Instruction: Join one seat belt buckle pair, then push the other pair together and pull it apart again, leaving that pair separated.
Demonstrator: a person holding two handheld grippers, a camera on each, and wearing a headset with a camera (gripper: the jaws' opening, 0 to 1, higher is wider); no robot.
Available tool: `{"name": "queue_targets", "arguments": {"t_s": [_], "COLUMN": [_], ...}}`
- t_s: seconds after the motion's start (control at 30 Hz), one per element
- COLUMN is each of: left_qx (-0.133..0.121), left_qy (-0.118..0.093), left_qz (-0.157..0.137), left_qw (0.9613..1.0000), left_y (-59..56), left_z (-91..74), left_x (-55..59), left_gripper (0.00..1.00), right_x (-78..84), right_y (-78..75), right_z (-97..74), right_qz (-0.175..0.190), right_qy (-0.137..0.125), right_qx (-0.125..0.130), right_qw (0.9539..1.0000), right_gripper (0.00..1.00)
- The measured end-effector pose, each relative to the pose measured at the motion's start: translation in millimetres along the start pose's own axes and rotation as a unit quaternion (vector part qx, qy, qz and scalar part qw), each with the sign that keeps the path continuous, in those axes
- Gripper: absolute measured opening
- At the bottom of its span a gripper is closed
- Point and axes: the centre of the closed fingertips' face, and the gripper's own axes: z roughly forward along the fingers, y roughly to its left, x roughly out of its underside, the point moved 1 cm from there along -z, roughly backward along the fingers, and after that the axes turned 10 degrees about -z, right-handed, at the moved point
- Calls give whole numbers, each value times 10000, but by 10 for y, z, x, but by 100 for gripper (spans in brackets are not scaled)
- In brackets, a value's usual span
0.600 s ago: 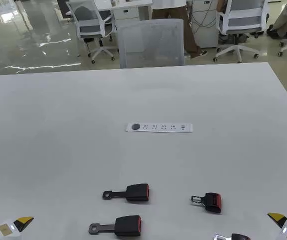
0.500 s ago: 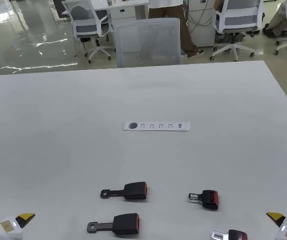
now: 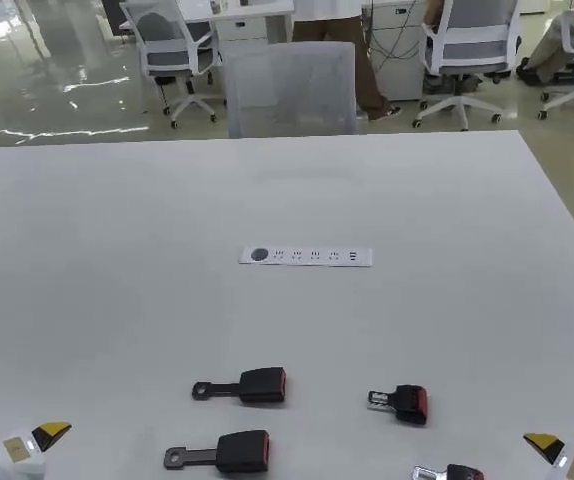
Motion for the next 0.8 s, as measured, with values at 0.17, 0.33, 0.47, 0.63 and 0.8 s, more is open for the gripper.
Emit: {"name": "queue_targets", "arguments": {"t_s": [0.17, 0.33, 0.47, 0.63, 0.8], "left_qx": [-30, -70, -71, -43, -90], "left_qy": [3, 10, -8, 7, -24], "left_qz": [21, 15, 0, 19, -2], "left_qw": [10000, 10000, 10000, 10000, 10000], "left_y": [53, 83, 70, 44, 71], "left_z": [-32, -36, -26, -7, -11], "left_x": [-12, -15, -33, -48, -71], "left_gripper": [99, 99, 99, 99, 99], "right_x": [-12, -26, -35, -28, -30], "right_y": [6, -4, -34, -76, -89], "right_z": [32, 47, 49, 45, 56], "right_qz": [-5, -12, -29, -50, -51], "right_qy": [1, 7, -4, 35, 41], "right_qx": [-10, -34, -44, -38, -47], "right_qw": [10000, 10000, 10000, 10000, 10000], "right_gripper": [87, 87, 87, 87, 87]}}
